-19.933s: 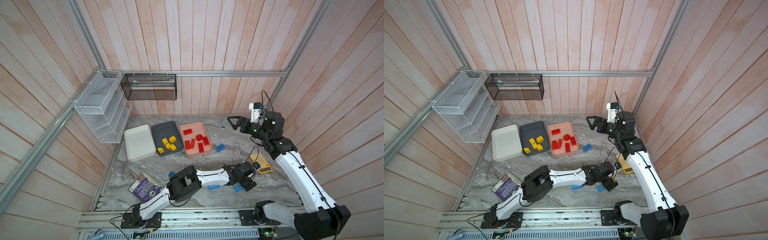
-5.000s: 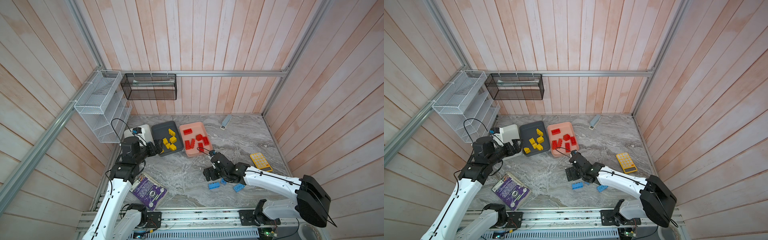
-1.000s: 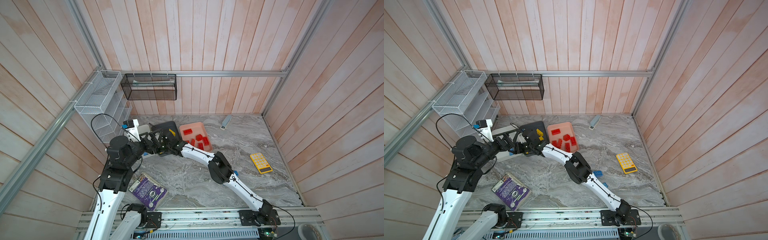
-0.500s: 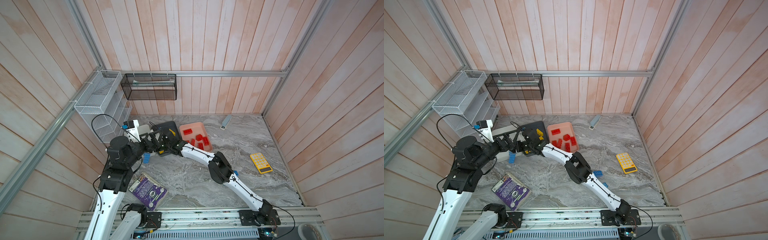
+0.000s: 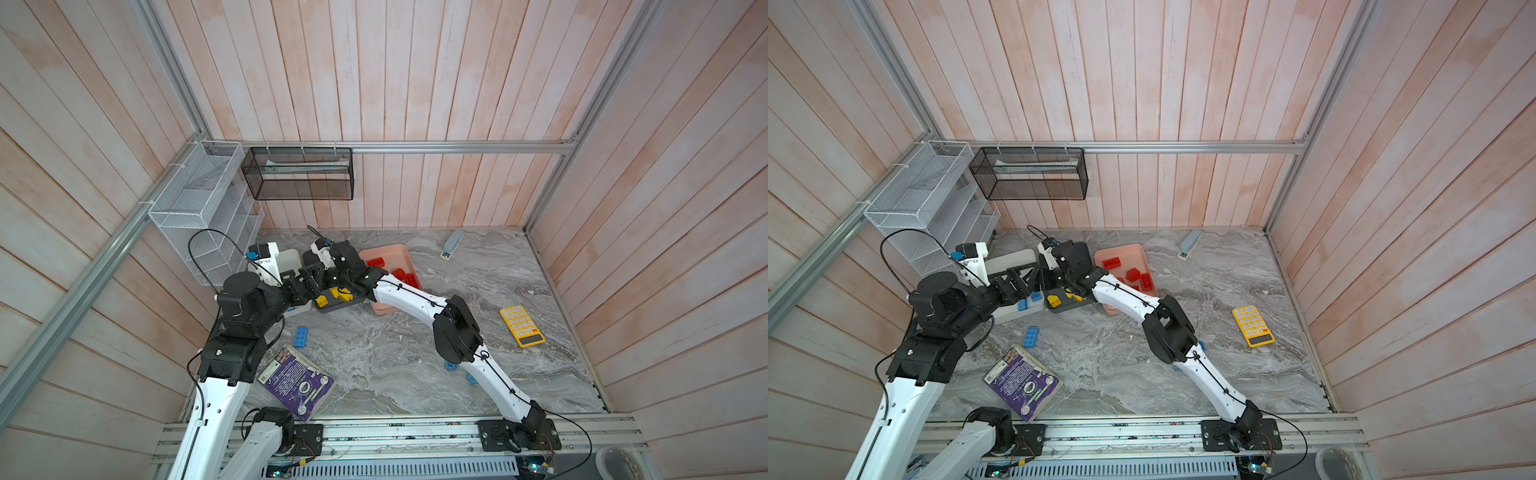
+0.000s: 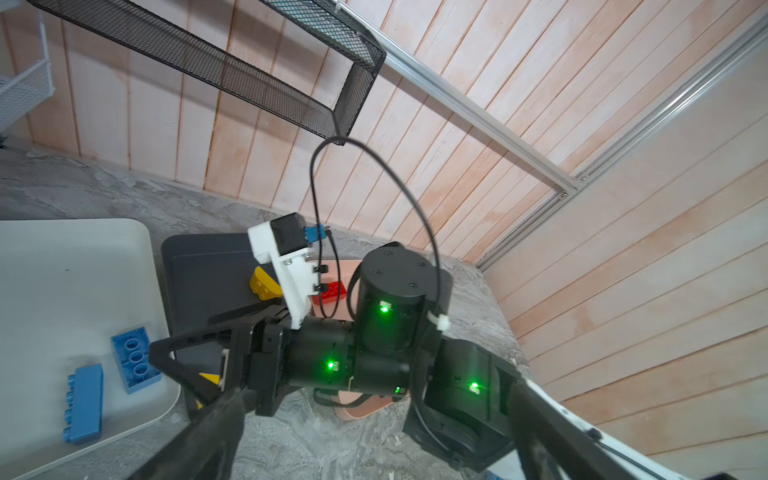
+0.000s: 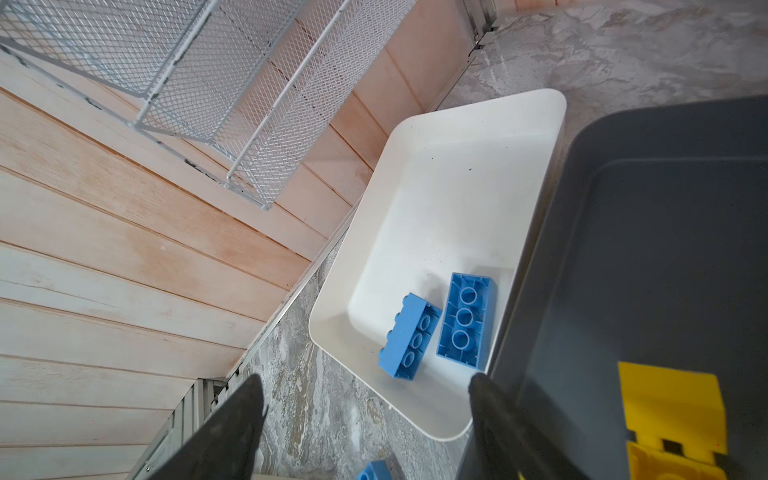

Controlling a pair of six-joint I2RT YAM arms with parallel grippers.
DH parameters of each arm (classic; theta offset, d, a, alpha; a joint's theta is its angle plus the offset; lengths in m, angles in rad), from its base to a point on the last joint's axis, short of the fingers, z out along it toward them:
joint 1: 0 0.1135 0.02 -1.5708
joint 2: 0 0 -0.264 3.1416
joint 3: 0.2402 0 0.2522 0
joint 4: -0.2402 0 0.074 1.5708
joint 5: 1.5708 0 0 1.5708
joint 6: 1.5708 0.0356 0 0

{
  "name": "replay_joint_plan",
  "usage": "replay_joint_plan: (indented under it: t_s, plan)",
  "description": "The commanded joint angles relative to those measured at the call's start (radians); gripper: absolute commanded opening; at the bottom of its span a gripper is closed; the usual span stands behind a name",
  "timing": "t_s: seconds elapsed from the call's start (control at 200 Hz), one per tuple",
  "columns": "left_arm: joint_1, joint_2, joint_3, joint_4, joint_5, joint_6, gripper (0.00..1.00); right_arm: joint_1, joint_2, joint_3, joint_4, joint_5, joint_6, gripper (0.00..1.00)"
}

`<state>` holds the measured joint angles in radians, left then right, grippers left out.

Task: Sort the legos into containers by color
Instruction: 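Grasp the blue brick beside the white tray with the left gripper while the right withdraws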

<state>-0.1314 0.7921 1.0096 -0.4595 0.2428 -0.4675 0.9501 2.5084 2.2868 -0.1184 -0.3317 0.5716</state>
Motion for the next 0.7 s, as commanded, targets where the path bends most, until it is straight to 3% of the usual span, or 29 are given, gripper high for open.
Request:
replay_joint_plan:
  t_s: [0.0, 0.115, 0.215, 0.44, 0.6, 0.695]
  plan:
    - [-0.002, -0.047, -0.003, -0.001, -0.119, 0.002, 1.00, 0.072, -0.038, -0.036, -0.099, 0.136, -0.055, 0.79]
    - [-0.003, -0.099, -0.029, 0.005, -0.197, -0.011, 1.00, 0.140, -0.022, -0.009, -0.187, 0.310, -0.091, 0.85]
    - [-0.002, -0.075, 0.003, -0.102, -0.293, -0.004, 1.00, 0.133, -0.057, -0.092, -0.192, 0.321, -0.030, 0.85]
    - [0.018, -0.048, 0.017, -0.278, -0.364, 0.031, 0.87, 0.088, -0.433, -0.699, 0.190, 0.281, 0.029, 0.84]
    - [0.098, 0.020, -0.071, -0.331, -0.257, 0.050, 0.67, 0.039, -0.734, -1.066, 0.353, 0.278, 0.029, 0.83]
    - [0.101, 0.092, -0.082, -0.337, -0.222, 0.033, 0.59, 0.003, -0.909, -1.239, 0.392, 0.282, 0.021, 0.84]
